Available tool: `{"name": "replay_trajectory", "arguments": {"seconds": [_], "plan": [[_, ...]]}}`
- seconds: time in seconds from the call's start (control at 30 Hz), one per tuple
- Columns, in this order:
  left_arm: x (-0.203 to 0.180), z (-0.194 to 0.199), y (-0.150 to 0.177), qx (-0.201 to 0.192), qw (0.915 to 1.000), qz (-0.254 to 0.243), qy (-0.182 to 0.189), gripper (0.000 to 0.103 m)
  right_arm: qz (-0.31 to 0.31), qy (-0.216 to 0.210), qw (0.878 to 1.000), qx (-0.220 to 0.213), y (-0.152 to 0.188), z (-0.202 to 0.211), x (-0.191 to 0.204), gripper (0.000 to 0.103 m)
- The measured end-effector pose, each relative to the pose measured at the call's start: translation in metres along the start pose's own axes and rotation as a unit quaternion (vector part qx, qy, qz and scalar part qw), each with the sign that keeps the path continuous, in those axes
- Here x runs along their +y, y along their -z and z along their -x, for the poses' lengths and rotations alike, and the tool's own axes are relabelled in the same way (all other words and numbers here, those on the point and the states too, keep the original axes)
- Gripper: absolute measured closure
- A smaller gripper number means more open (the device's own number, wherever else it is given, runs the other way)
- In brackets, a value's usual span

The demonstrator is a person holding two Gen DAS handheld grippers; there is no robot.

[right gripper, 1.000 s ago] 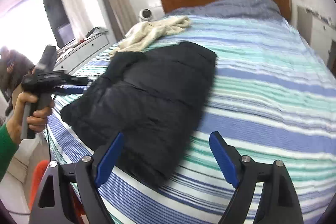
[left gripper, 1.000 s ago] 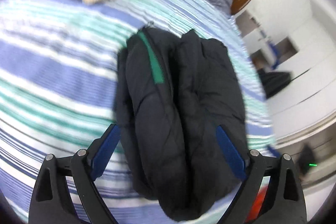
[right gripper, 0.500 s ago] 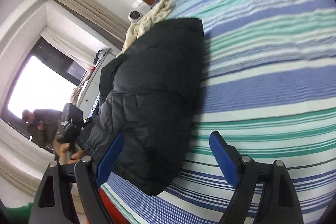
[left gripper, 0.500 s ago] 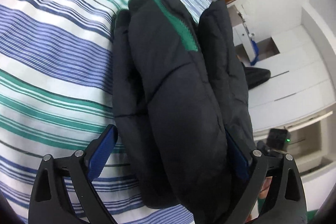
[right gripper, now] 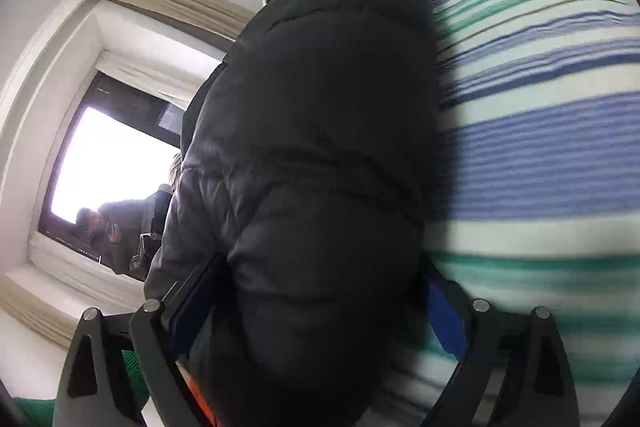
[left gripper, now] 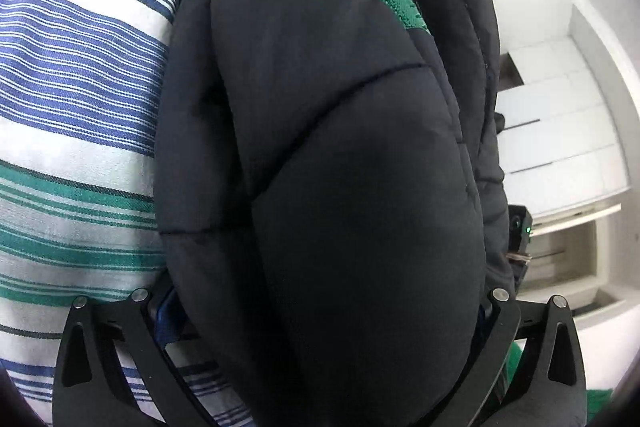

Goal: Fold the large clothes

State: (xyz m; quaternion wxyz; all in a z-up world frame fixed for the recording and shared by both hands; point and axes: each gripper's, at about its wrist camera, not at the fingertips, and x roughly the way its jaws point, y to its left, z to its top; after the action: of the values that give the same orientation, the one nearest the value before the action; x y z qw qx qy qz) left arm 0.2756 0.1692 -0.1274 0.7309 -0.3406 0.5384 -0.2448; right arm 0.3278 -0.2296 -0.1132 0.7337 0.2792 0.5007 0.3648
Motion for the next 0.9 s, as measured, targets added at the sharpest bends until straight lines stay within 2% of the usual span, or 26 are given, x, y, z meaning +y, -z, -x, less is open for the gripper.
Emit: {"name": "replay_trajectory", "arguments": {"seconds": [0.07, 0.1, 0.13, 0.17, 0.23, 0.3, 0.47, 0.63, 0.77, 0.9], "plan": [[-0.002, 0.002, 0.001, -0.002, 1.0, -0.001, -0.009, 0.0, 0.008, 0.001, 1.0, 0.0, -0.002, -0.005, 0.004, 0.009], [-0.006, -0.001, 0.0, -0.004, 0.9999, -0.001, -0.014, 0.004, 0.016, 0.003, 1.0, 0.0, -0.002, -0.005, 0.007, 0.013], [-0.01, -0.001, 0.001, -0.007, 0.9999, -0.003, -0.015, 0.013, 0.025, 0.006, 1.0, -0.001, -0.002, -0.005, 0.01, 0.022], [-0.016, 0.001, 0.003, -0.008, 1.0, -0.004, -0.001, 0.034, 0.049, 0.013, 0.999, -0.007, -0.001, 0.0, 0.019, 0.027], [-0.031, 0.007, 0.006, -0.018, 0.9994, -0.021, -0.022, 0.046, 0.079, 0.021, 0.997, -0.014, -0.005, 0.009, 0.033, 0.039], [-0.049, 0.014, 0.01, -0.023, 0.9981, -0.043, -0.039, 0.053, 0.121, 0.033, 0.992, -0.029, -0.004, 0.018, 0.056, 0.041], [-0.101, 0.035, 0.007, -0.056, 0.9947, -0.084, -0.02, 0.053, 0.174, 0.009, 0.981, -0.083, -0.021, 0.06, 0.095, 0.041], [-0.151, 0.035, -0.036, -0.087, 0.988, -0.126, -0.019, 0.053, 0.203, 0.001, 0.972, -0.121, -0.062, 0.086, 0.105, 0.041], [-0.171, 0.008, -0.075, -0.083, 0.9861, -0.142, -0.027, 0.053, 0.194, 0.002, 0.971, -0.142, -0.106, 0.097, 0.085, 0.041], [-0.154, -0.035, -0.102, -0.055, 0.988, -0.133, -0.057, 0.05, 0.154, 0.018, 0.98, -0.128, -0.13, 0.088, 0.037, 0.041]]}}
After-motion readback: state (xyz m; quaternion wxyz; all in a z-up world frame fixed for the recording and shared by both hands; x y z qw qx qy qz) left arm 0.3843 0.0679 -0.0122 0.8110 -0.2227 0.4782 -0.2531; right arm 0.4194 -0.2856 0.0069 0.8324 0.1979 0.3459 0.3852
